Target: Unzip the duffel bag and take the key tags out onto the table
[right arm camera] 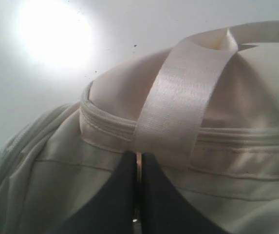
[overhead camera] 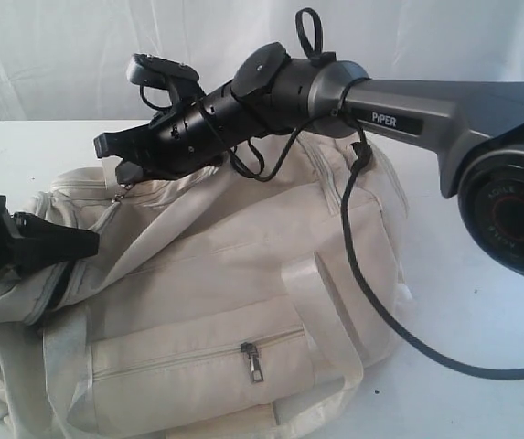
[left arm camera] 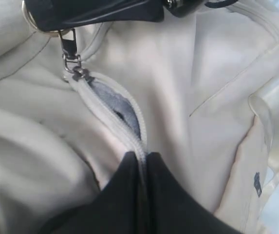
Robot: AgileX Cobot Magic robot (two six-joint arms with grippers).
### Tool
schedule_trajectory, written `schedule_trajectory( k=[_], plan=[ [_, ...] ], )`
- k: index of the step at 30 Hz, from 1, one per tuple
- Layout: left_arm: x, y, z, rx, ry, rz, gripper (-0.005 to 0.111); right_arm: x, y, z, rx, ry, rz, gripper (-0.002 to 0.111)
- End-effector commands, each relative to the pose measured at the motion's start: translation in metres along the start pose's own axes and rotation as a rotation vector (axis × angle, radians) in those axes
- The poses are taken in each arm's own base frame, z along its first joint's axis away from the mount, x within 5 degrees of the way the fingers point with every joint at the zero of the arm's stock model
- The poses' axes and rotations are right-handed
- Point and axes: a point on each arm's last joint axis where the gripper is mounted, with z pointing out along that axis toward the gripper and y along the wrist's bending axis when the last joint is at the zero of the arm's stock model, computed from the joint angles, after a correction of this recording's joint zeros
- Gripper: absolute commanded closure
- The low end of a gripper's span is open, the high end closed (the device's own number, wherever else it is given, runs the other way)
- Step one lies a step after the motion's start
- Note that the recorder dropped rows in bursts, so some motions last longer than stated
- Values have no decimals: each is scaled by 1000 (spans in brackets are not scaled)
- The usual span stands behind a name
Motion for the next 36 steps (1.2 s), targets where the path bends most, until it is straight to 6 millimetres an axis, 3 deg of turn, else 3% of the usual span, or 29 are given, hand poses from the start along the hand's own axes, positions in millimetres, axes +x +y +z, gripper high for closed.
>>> schedule_trajectory(
  k=[1, 7, 21, 36],
  plan=[
    [5, -11, 1, 82, 35, 27, 107, -8, -9, -10, 95, -37, -88, 108],
    [5, -12, 1, 82, 34, 24, 107, -11, -21, -16, 157, -47, -135, 108],
    [5, -11, 0, 80, 33, 23, 107, -30, -49, -51, 279, -115, -190, 108],
    [5, -11, 0, 80, 33, 23, 107, -60, -68, -123, 414, -224, -243, 108]
  ],
)
